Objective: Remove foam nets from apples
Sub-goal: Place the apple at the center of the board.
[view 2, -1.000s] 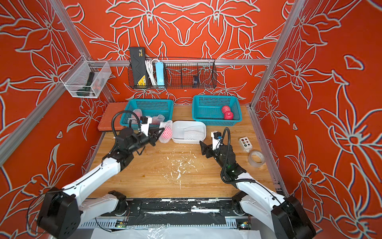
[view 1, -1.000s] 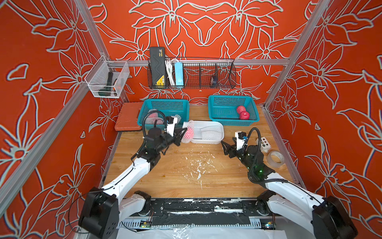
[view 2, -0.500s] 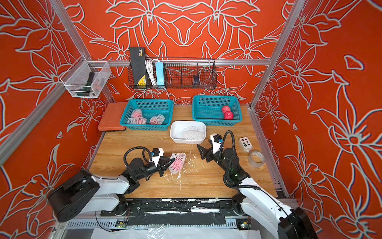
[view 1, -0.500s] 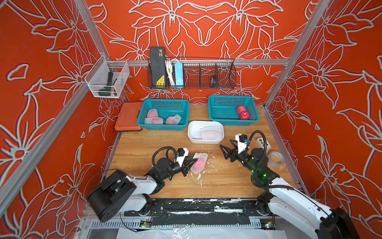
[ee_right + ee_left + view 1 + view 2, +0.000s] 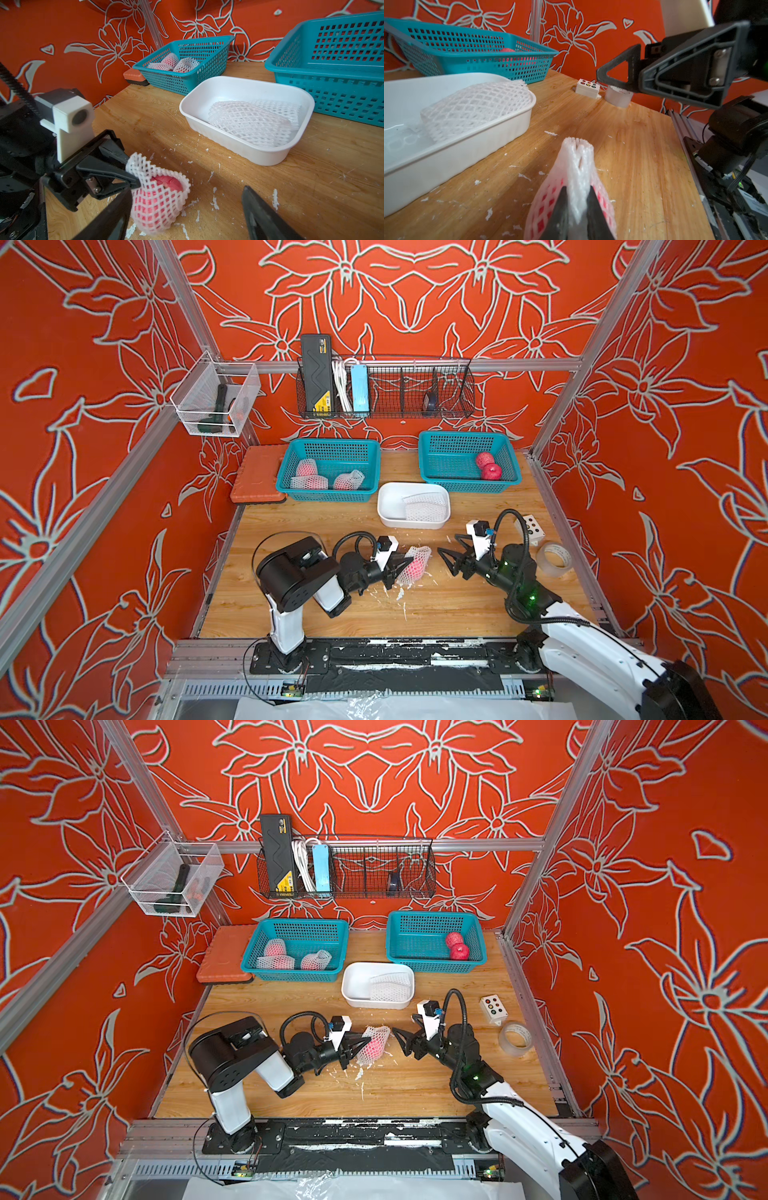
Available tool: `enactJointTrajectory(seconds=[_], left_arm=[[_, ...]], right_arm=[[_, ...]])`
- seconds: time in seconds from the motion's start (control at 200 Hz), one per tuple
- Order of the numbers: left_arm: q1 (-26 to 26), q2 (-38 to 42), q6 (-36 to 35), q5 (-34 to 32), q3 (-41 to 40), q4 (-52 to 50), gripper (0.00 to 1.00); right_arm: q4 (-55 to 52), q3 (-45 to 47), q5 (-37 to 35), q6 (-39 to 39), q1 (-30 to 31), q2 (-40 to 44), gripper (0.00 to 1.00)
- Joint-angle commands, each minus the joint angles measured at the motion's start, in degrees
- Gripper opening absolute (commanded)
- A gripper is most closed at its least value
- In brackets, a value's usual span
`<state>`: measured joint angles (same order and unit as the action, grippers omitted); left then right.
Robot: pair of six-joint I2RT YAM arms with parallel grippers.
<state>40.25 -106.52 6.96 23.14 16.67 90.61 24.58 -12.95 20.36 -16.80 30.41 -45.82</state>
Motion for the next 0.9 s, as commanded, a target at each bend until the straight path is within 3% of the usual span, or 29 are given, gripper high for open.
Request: enactJointTrajectory(seconds=[0.0, 0.385, 0.49, 0.525, 0.766, 0.896], left_arm=[[0.7, -1.2, -1.7, -0.5, 0.6, 14.6, 0.16], [0.8, 2.9, -3.0, -1.2, -4.1, 14.5, 0.3], [0.8, 4.2, -3.7, -1.6, -5.2, 14.5, 0.56], [0.8, 4.3, -3.7, -1.4, -5.4, 14.5, 0.6], [0.8, 4.1, -3.7, 1.7, -4.8, 12.9, 0.71], [1.2, 8.0, -4.5, 6.0, -2.2, 3.8, 0.75]], right_arm=[[0.2, 0.8, -0.8, 0.9, 0.3, -1.3, 0.84], [3.2, -0.8, 1.9, 0.6, 0.4, -8.5, 0.84], [3.6, -0.8, 1.4, 0.7, 0.4, -8.8, 0.84], [3.9, -0.7, 1.4, 0.8, 0.4, -8.8, 0.84], [4.8, 0.5, 0.0, 1.2, 0.5, -7.3, 0.84], [4.3, 0.9, -1.6, 1.3, 0.7, -6.2, 0.84]])
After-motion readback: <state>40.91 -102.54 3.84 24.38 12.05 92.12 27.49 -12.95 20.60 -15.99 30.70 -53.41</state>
